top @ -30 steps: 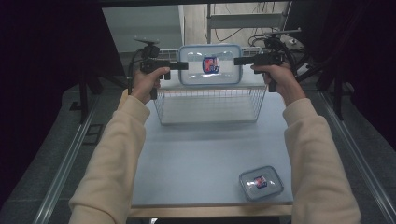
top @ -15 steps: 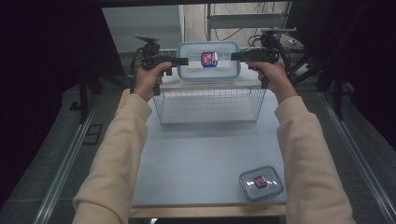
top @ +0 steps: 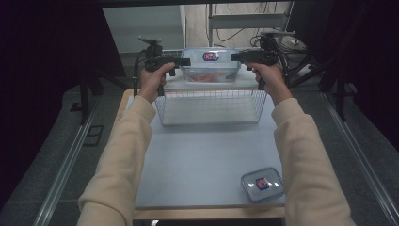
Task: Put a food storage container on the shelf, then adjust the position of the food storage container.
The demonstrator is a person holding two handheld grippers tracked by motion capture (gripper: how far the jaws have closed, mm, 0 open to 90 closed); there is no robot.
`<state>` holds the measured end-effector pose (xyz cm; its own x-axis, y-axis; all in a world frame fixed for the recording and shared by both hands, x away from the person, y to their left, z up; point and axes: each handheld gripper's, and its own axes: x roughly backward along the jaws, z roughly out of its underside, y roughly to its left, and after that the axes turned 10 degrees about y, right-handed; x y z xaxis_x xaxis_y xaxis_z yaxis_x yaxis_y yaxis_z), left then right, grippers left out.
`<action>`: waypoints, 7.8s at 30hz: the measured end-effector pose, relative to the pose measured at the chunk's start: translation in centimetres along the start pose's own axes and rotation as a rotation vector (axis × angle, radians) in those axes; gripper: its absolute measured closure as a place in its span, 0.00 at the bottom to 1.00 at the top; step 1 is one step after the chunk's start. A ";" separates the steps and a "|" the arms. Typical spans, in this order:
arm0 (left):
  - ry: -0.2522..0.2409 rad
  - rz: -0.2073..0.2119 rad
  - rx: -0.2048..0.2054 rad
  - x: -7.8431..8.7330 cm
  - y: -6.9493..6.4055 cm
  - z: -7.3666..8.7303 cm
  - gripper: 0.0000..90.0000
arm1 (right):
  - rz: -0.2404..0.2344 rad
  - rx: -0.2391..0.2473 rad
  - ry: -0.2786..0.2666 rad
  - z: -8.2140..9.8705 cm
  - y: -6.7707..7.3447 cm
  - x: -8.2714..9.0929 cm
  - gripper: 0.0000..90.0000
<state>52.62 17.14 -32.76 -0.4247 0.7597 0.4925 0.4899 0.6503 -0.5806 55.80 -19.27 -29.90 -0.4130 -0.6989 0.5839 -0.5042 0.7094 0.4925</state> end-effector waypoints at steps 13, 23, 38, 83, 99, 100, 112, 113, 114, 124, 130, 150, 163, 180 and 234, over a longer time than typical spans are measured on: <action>-0.016 -0.011 -0.070 2.7 -1.3 2.6 0.40 | 0.081 0.124 -0.025 2.9 0.9 3.5 0.71; -0.006 -0.007 -0.104 3.7 -2.0 4.4 0.38 | 0.055 0.232 0.098 5.9 1.9 1.7 0.99; 0.017 -0.003 -0.108 4.0 -1.7 5.1 0.36 | 0.063 0.224 0.084 5.5 1.7 -0.5 0.99; 0.033 0.006 -0.189 3.7 -2.8 13.9 0.36 | -0.112 0.226 0.039 14.2 -1.1 5.8 0.99; 0.078 0.024 -0.169 2.2 -1.7 21.2 0.36 | -0.116 0.206 0.064 22.1 -4.8 6.2 0.97; 0.078 0.024 -0.169 2.2 -1.7 21.2 0.36 | -0.117 0.203 0.067 22.5 -4.9 6.2 0.97; 0.125 0.012 -0.149 0.9 -1.1 24.3 0.36 | -0.087 0.199 0.102 25.3 -6.3 5.9 0.90; 0.129 0.005 -0.151 0.8 -1.1 24.5 0.36 | -0.081 0.204 0.108 25.4 -6.3 5.8 0.88; 0.130 0.004 -0.152 0.8 -1.0 24.6 0.36 | -0.074 0.208 0.116 25.4 -6.2 5.7 0.83; 0.154 -0.010 -0.153 0.2 -1.0 25.5 0.35 | -0.052 0.216 0.119 25.4 -5.8 5.7 0.53; 0.169 -0.004 -0.158 -0.2 -1.2 25.9 0.35 | -0.017 0.233 0.121 25.6 -5.5 5.9 0.43; 0.213 -0.038 -0.182 -1.2 -0.9 26.8 0.34 | 0.050 0.288 0.101 28.7 -4.4 8.8 0.69; 0.245 -0.074 -0.196 -2.1 -0.5 27.2 0.34 | 0.057 0.359 0.128 33.8 -2.7 11.5 0.99; 0.240 -0.099 -0.169 -1.8 0.2 27.2 0.34 | -0.003 0.459 0.324 40.5 -1.5 11.5 0.99; 0.226 -0.103 -0.144 -1.0 0.8 27.3 0.34 | 0.119 0.335 0.235 34.7 -4.0 8.2 0.99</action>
<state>32.67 16.79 -51.44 -0.3049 0.6609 0.6857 0.5627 0.7059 -0.4302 28.10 -30.98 -49.53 -0.3184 -0.5465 0.7746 -0.6980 0.6880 0.1985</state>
